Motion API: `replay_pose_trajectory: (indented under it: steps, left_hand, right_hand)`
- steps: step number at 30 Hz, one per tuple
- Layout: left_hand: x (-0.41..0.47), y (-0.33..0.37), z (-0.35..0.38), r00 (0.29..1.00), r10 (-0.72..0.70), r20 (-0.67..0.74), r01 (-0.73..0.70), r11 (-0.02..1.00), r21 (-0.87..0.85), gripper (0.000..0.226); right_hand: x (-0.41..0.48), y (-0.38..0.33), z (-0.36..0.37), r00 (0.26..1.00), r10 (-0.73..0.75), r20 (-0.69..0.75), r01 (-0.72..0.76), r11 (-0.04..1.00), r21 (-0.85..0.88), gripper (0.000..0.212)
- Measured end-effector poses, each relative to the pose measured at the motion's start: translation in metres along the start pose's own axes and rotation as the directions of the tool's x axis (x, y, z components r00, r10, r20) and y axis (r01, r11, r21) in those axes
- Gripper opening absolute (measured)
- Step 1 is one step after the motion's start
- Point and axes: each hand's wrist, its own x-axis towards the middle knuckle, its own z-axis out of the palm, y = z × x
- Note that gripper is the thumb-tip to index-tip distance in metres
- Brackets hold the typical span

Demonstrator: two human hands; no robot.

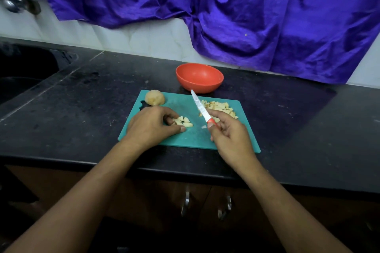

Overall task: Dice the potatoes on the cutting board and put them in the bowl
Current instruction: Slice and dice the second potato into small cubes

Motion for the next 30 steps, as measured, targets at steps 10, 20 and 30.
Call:
replay_pose_trajectory:
  steps: [10,20,30]
  left_hand:
    - [-0.005,-0.006,0.001,0.998,0.024,-0.057,-0.026,0.999,-0.041,0.04]
    - [-0.005,-0.005,0.002,0.998,0.031,-0.057,-0.033,0.999,-0.026,0.038]
    - [-0.005,-0.007,0.005,0.996,0.056,-0.067,-0.057,0.998,-0.018,0.037]
  right_hand:
    - [-0.013,-0.042,0.002,0.982,-0.045,0.181,0.137,0.833,-0.537,0.043]
    - [-0.011,-0.04,0.013,0.98,-0.066,0.19,0.164,0.803,-0.572,0.048]
    - [-0.012,-0.048,0.014,0.972,-0.04,0.229,0.176,0.773,-0.609,0.055]
